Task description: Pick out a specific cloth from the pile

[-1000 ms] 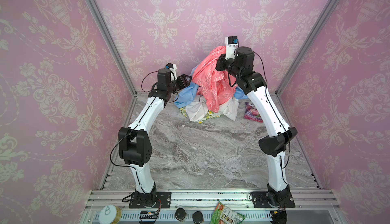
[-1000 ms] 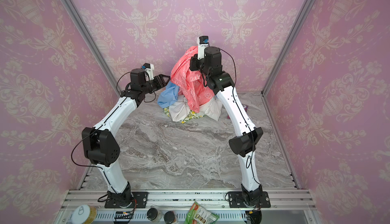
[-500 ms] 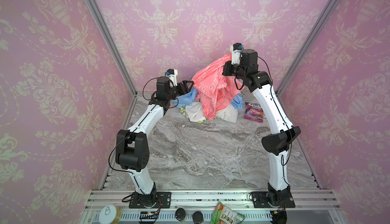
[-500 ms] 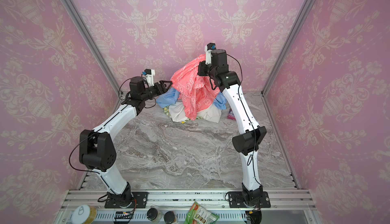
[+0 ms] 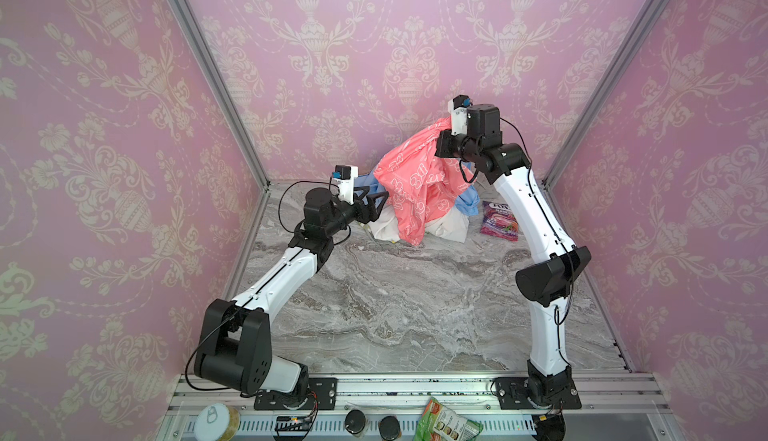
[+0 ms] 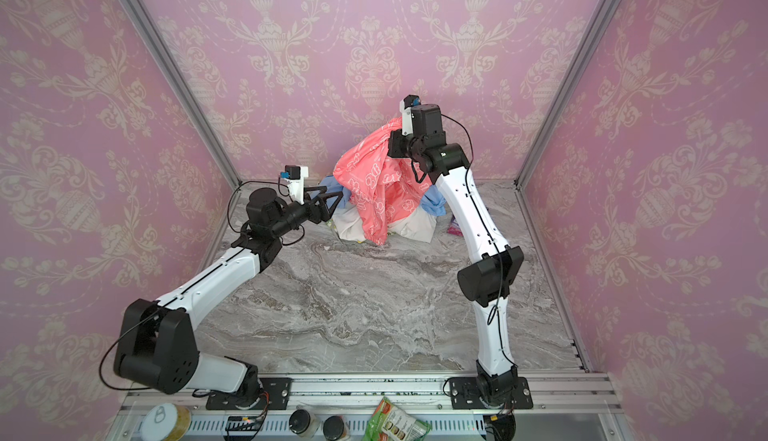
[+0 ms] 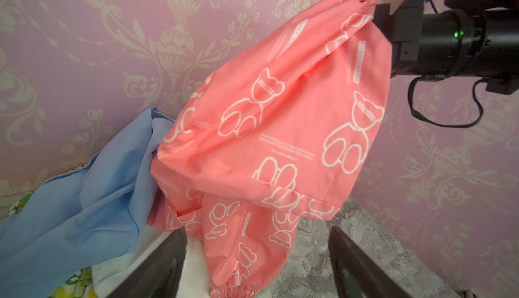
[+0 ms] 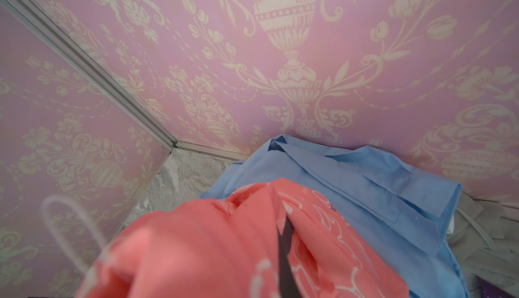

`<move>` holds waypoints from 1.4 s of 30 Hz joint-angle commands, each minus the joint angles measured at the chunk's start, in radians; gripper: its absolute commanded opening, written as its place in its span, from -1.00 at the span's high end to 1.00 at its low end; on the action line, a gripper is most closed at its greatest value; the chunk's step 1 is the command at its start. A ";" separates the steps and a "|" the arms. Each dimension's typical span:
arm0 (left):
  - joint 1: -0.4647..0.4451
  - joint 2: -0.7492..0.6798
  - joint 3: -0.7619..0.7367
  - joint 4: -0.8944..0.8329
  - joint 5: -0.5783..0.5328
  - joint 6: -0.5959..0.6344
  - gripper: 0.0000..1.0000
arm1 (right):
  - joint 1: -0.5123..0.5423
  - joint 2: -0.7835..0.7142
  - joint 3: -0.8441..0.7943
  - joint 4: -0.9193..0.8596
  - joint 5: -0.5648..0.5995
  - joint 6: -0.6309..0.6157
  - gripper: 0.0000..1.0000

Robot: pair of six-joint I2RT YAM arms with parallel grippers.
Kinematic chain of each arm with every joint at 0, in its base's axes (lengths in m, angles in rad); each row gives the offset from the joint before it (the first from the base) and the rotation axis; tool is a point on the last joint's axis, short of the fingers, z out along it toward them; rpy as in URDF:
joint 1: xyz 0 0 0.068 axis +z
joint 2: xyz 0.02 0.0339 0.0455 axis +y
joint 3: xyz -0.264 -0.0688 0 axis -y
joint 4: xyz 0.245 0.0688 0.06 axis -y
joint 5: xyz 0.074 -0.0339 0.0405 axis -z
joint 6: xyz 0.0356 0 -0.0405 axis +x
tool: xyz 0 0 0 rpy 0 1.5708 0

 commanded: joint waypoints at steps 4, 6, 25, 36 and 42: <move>-0.147 -0.010 -0.014 0.030 -0.178 0.264 -0.92 | 0.002 -0.046 -0.016 0.013 0.023 0.033 1.00; -0.193 0.038 0.013 0.047 -0.221 0.299 -0.99 | 0.006 -0.053 -0.029 0.012 0.030 0.046 1.00; -0.382 0.759 0.543 0.572 -0.857 0.616 -0.99 | 0.020 -0.174 -0.166 0.028 0.050 0.179 1.00; -0.348 0.860 0.729 0.695 -0.867 0.641 1.00 | 0.023 -0.243 -0.312 0.070 0.048 0.207 1.00; -0.310 0.681 0.556 0.668 -0.775 0.497 1.00 | -0.004 -0.279 -0.392 0.092 0.034 0.177 1.00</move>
